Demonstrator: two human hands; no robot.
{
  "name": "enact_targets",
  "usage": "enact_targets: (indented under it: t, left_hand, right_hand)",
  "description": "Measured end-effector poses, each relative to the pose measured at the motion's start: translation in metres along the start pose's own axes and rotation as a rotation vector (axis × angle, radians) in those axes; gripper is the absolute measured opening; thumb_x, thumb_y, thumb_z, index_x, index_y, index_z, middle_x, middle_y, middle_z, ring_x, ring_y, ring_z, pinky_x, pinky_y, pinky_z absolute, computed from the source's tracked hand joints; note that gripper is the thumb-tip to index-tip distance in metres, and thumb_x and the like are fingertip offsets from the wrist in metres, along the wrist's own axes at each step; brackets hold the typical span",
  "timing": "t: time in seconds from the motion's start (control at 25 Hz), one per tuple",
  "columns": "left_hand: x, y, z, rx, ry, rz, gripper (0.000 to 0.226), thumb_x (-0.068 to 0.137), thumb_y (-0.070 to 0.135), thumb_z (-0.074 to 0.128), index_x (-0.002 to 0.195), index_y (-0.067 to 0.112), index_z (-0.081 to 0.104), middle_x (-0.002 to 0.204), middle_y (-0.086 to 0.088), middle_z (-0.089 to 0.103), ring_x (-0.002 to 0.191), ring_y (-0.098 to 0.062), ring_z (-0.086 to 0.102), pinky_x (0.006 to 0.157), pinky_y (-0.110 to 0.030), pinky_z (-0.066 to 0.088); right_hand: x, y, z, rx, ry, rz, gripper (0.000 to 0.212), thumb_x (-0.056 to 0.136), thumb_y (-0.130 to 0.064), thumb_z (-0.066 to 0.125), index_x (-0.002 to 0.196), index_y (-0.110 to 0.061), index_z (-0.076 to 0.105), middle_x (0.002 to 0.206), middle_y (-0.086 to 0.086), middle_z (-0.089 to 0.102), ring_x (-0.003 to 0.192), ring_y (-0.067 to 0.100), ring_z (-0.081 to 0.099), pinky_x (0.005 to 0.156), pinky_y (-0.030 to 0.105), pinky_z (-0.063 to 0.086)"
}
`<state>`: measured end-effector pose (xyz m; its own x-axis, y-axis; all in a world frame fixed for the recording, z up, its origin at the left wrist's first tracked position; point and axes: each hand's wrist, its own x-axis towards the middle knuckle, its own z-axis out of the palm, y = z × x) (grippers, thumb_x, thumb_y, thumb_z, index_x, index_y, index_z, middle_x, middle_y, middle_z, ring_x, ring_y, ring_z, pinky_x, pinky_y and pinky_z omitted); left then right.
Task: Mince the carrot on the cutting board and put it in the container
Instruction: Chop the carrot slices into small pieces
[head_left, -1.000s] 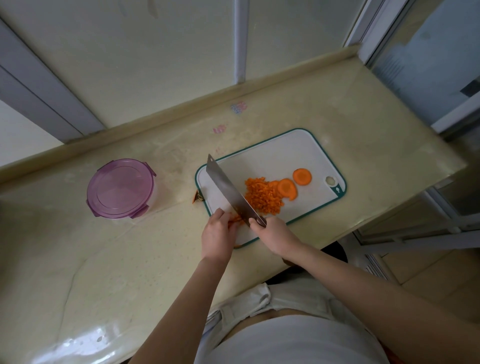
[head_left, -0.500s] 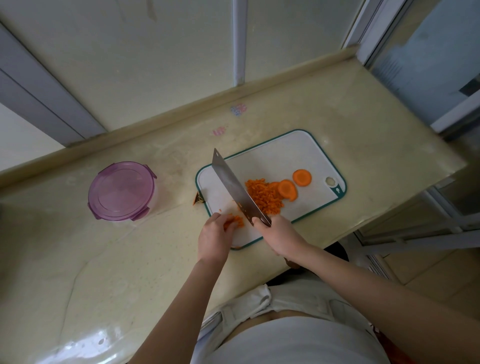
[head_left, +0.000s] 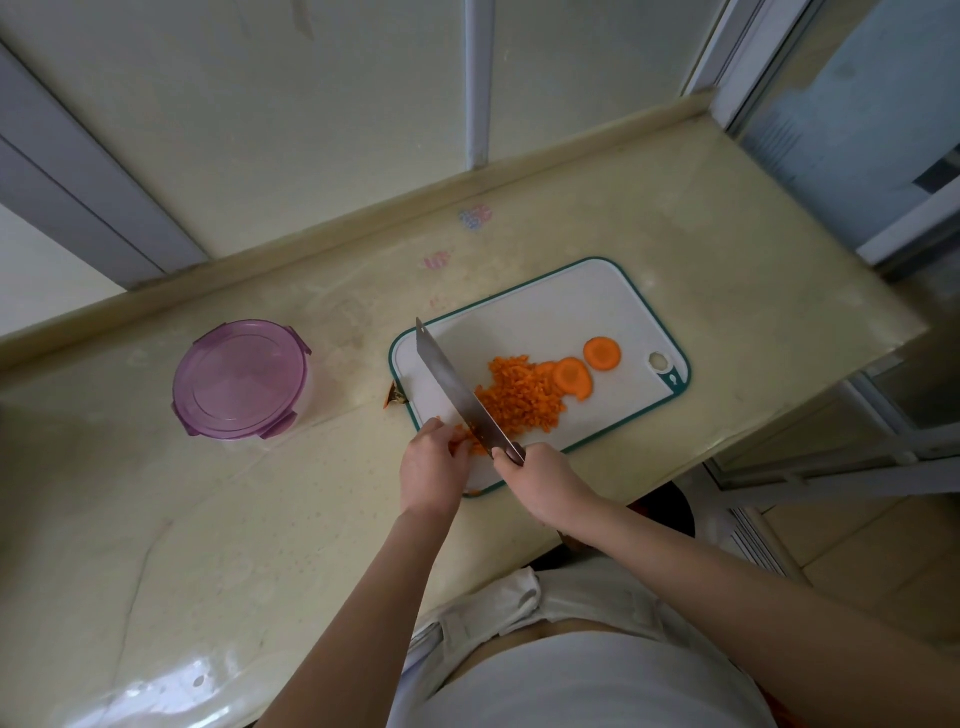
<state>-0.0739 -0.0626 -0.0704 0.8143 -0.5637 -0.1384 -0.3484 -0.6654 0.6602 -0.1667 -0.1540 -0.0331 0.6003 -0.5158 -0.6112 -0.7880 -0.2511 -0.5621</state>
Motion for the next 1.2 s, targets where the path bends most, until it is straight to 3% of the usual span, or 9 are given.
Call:
enact_targets:
  t: [0.32,0.64,0.8,1.04,1.12,1.2]
  left_hand:
    - [0.0,0.0,0.0,-0.005,0.009,0.017,0.006,0.081,0.004,0.066,0.08,0.0,0.071,0.08,-0.013,0.058,0.069,-0.03,0.058,0.062,-0.033,0.045]
    - [-0.002,0.0,-0.002,-0.038,0.006,-0.017,0.005,0.081,0.006,0.067,0.082,0.002,0.071,0.084,-0.009,0.06,0.075,-0.024,0.058,0.062,-0.015,0.033]
    - [0.001,0.002,-0.005,0.01,-0.038,-0.03,0.01,0.086,0.012,0.063,0.087,0.007,0.072,0.089,-0.008,0.061,0.081,-0.023,0.058,0.066,-0.021,0.038]
    - [0.0,-0.005,-0.008,0.101,0.039,0.099,0.022,0.084,0.009,0.062,0.105,0.009,0.069,0.102,-0.006,0.063,0.095,-0.027,0.054,0.079,-0.026,0.037]
    - [-0.003,-0.006,-0.006,0.182,-0.033,0.078,0.037,0.084,0.021,0.06,0.121,0.014,0.059,0.118,-0.001,0.055,0.109,-0.024,0.044,0.09,-0.029,0.032]
    - [-0.004,-0.007,-0.004,0.246,-0.086,0.066,0.041,0.085,0.032,0.058,0.124,0.017,0.054,0.12,0.0,0.047,0.113,-0.021,0.036,0.092,-0.028,0.027]
  right_hand:
    - [0.004,-0.002,0.007,0.007,0.053,-0.044,0.051,0.097,-0.032,0.048,0.051,-0.016,0.034,0.049,-0.002,0.037,0.045,0.009,0.035,0.041,0.015,0.025]
    - [0.008,0.002,-0.014,0.002,0.002,-0.098,0.049,0.098,-0.032,0.047,0.055,-0.015,0.032,0.051,0.0,0.035,0.045,0.014,0.035,0.043,0.021,0.025]
    - [0.009,0.002,-0.02,0.058,0.041,-0.056,0.043,0.096,-0.037,0.048,0.062,-0.012,0.039,0.053,0.0,0.039,0.045,0.014,0.039,0.042,0.02,0.033]
    - [-0.001,-0.002,-0.022,0.076,0.011,-0.097,0.039,0.097,-0.037,0.048,0.068,-0.01,0.045,0.053,-0.001,0.04,0.044,0.012,0.039,0.04,0.016,0.033]
    - [-0.004,-0.002,-0.018,0.076,-0.01,-0.097,0.042,0.097,-0.038,0.048,0.065,-0.011,0.044,0.053,0.0,0.041,0.045,0.013,0.04,0.044,0.02,0.033]
    - [-0.005,0.001,-0.011,0.082,-0.025,-0.084,0.043,0.097,-0.04,0.047,0.064,-0.012,0.044,0.054,0.001,0.041,0.047,0.014,0.04,0.045,0.022,0.031]
